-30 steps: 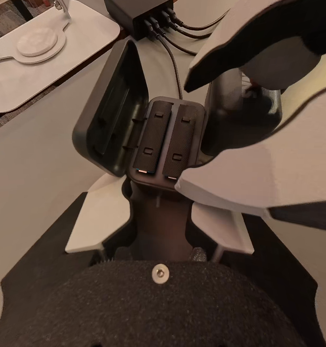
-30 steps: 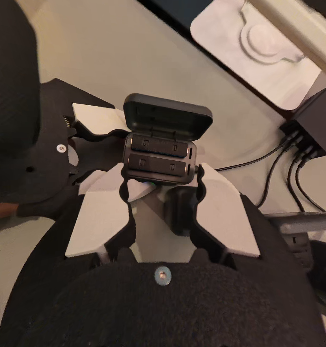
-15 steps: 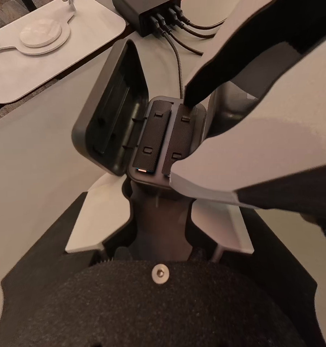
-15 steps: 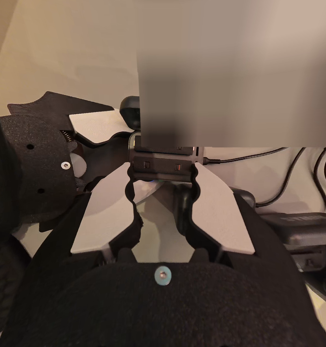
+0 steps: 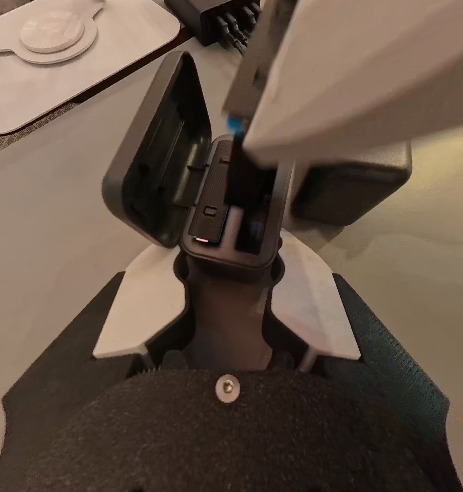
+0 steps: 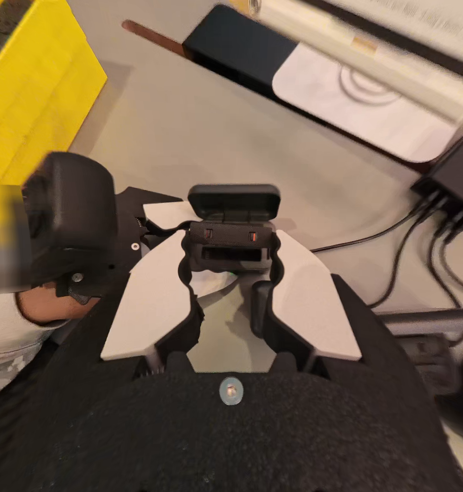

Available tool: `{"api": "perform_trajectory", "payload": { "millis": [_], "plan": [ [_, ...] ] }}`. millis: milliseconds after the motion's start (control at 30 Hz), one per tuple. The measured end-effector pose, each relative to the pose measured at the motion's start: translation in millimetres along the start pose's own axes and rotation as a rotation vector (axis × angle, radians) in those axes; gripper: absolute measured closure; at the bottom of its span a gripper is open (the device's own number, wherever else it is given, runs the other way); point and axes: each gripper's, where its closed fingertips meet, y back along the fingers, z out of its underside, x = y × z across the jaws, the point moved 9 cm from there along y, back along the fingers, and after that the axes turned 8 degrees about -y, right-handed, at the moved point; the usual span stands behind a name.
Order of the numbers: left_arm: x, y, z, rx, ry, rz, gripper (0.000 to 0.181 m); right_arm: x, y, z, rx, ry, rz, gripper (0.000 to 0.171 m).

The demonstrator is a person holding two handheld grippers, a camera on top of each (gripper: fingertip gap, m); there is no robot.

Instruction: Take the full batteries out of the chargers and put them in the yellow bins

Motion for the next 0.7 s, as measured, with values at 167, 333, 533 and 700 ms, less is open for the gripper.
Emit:
{"api": "perform_trajectory", "payload": {
  "millis": [167, 333, 533, 700],
  "plan": [
    [0.0, 0.4, 0.0, 0.001, -0.002, -0.011, 0.119, 5.4, 29.8, -11.0, 0.062, -0.009, -0.035, 0.114],
    [-3.0, 2.8, 1.3, 0.007, 0.023, -0.031, 0.110, 8.9, 42.9, -1.0, 0.095, -0.035, -0.059, 0.113],
    [-10.0, 22.0, 9.8, 0.036, 0.041, -0.046, 0.101, 17.2, 60.9, 15.3, 0.140, -0.082, -0.096, 0.113],
    [0.3, 51.0, 8.2, 0.105, -0.045, -0.105, 0.113, 22.5, 74.2, 33.1, 0.190, -0.167, -0.177, 0.113]
  ]
}}
